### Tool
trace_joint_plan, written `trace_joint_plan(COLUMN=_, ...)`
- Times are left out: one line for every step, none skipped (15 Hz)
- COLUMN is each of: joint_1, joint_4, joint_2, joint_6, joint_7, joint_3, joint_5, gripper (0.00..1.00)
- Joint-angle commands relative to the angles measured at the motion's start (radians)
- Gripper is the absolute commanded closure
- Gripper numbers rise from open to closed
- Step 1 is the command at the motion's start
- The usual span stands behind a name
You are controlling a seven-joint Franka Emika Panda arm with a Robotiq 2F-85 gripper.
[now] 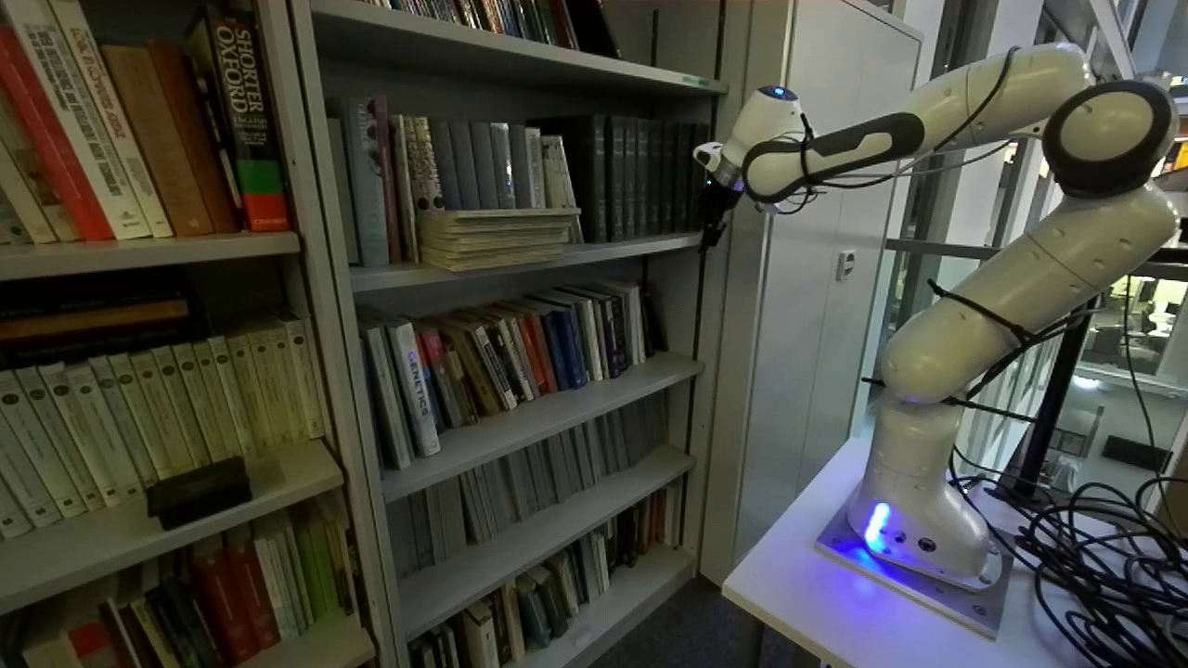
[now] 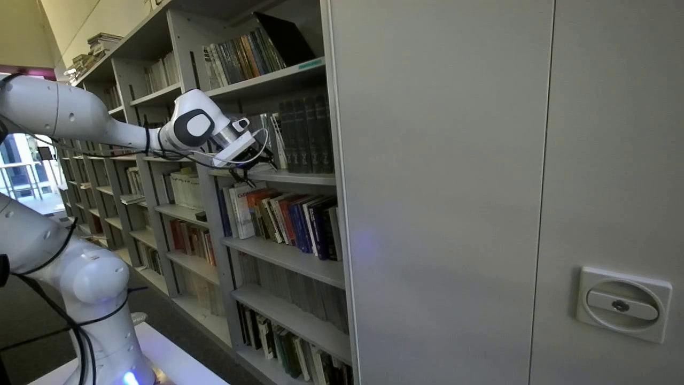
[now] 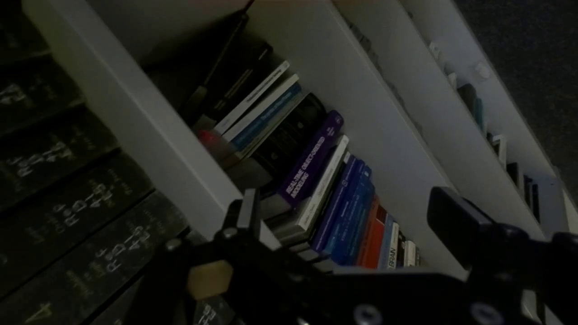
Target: Pick up the book on top of the pile of books on the bookshelf and then put it on top of the books that are arranged on the shelf
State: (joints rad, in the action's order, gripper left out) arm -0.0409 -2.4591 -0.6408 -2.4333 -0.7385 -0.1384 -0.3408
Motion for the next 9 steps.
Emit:
trace_joint_plan(joint_1=-0.013, joint_4=0.048, joint_2=0.015, joint_6=-0.086, joint_7=-0.097, joint_3=0.006, joint_5=-0.054, gripper=0.0)
trace_joint_plan(joint_1=-0.015, joint_4=0.047, joint_2=0.01, joint_6=-0.101, joint_7=-0.121, joint_3=0.016, joint_5=-0.067, gripper=0.0)
trace_joint_plan(joint_1=-0.019, joint_4=0.045, joint_2=0.005, joint_6=-0.119, joint_7=-0.147, joint_3=0.021, joint_5=-0.078, gripper=0.0)
trace_joint_plan(joint_1=-0.024, joint_4=0.038, joint_2=-0.001, joint_6=-0.14, joint_7=-0.172, joint_3=0.027, joint_5=-0.089, gripper=0.0)
trace_joint_plan(joint_1=-0.031, joint_4=0.031, joint_2=-0.003, joint_6=-0.16, joint_7=-0.196, joint_3=0.034, joint_5=-0.097, gripper=0.0)
trace_joint_plan(joint_1=-0.037, joint_4=0.026, joint_2=-0.005, joint_6=-0.18, joint_7=-0.22, joint_3=0.041, joint_5=-0.104, gripper=0.0)
trace_joint_plan(joint_1=-0.044, joint_4=0.024, joint_2=-0.007, joint_6=-0.198, joint_7=-0.242, joint_3=0.049, joint_5=-0.112, gripper=0.0)
trace_joint_plan(joint_1=-0.052, joint_4=0.022, joint_2=-0.008, joint_6=-0.222, joint_7=-0.264, joint_3=0.055, joint_5=-0.116, gripper=0.0)
trace_joint_plan(joint_1=-0.06, joint_4=0.019, joint_2=-0.008, joint_6=-0.249, joint_7=-0.289, joint_3=0.059, joint_5=-0.119, gripper=0.0)
